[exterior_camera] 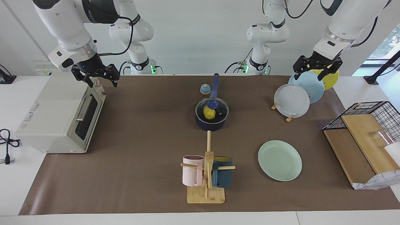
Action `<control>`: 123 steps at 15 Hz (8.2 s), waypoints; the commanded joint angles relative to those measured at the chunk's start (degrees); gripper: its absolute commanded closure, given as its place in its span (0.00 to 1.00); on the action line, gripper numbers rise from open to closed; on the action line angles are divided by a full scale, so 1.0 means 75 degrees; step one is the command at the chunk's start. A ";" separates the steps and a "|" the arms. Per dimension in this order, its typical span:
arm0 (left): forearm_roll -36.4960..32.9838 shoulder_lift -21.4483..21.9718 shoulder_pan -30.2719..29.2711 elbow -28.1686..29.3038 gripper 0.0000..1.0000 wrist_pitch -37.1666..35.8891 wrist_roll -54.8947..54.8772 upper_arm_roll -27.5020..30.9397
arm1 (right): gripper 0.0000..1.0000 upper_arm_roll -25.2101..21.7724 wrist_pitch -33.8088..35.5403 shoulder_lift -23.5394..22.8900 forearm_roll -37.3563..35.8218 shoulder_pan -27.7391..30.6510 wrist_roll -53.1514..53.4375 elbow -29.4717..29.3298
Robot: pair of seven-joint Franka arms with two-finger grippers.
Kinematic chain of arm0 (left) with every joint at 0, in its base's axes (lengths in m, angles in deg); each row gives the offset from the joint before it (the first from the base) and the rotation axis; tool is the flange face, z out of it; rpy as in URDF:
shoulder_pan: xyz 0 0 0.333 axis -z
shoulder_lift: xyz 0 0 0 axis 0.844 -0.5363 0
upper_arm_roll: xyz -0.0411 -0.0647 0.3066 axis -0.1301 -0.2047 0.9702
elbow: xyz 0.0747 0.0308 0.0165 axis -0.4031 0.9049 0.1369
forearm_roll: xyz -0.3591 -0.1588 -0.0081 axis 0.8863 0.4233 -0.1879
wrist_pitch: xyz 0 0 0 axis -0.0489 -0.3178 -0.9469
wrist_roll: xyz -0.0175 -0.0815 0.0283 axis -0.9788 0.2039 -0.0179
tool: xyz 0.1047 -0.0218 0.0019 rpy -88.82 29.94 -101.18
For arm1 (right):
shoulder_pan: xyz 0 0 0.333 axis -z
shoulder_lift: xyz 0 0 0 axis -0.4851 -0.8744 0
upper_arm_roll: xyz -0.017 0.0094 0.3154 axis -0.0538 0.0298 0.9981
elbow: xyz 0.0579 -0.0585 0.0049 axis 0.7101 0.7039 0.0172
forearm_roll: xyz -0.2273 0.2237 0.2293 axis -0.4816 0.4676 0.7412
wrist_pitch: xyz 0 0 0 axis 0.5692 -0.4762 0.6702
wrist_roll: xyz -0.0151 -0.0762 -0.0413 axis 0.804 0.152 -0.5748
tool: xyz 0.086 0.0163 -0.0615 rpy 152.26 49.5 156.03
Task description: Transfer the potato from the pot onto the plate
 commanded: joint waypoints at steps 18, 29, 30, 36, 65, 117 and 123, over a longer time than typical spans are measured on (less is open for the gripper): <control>-0.0044 0.0122 -0.0082 0.0126 0.00 -0.0005 0.0049 -0.0073 | 0.00 0.3005 -0.0716 -0.0647 0.0069 -0.0132 0.2573 -0.0208; -0.0044 0.0122 -0.0082 0.0126 0.00 -0.0005 0.0049 -0.0073 | 0.00 0.3241 -0.2252 -0.2885 -0.0833 -0.2417 0.5331 -0.1428; -0.0044 0.0122 -0.0070 0.0126 0.00 -0.0005 0.0049 -0.0073 | 0.00 0.3241 -0.2440 -0.3002 -0.0892 -0.2476 0.5390 -0.1381; -0.0044 0.0122 -0.0070 0.0126 0.00 -0.0005 0.0049 -0.0073 | 0.00 0.3241 -0.3319 -0.3624 -0.1501 -0.2863 0.5309 -0.1217; -0.0044 0.0122 -0.0070 0.0126 0.00 -0.0005 0.0049 -0.0073 | 0.00 0.3241 -0.3367 -0.3519 -0.1349 -0.2711 0.4852 -0.0396; 0.0295 -0.1189 0.4641 0.3595 0.00 0.5641 0.5885 -0.0190 | 0.00 0.3241 -0.4578 -0.2385 -0.2232 0.2376 -0.2789 0.1715; 0.0284 -0.1495 0.4664 0.3607 0.00 0.5853 0.5733 -0.0190 | 0.00 0.3253 -0.0585 -0.1586 -0.0986 0.2246 -0.1118 -0.0532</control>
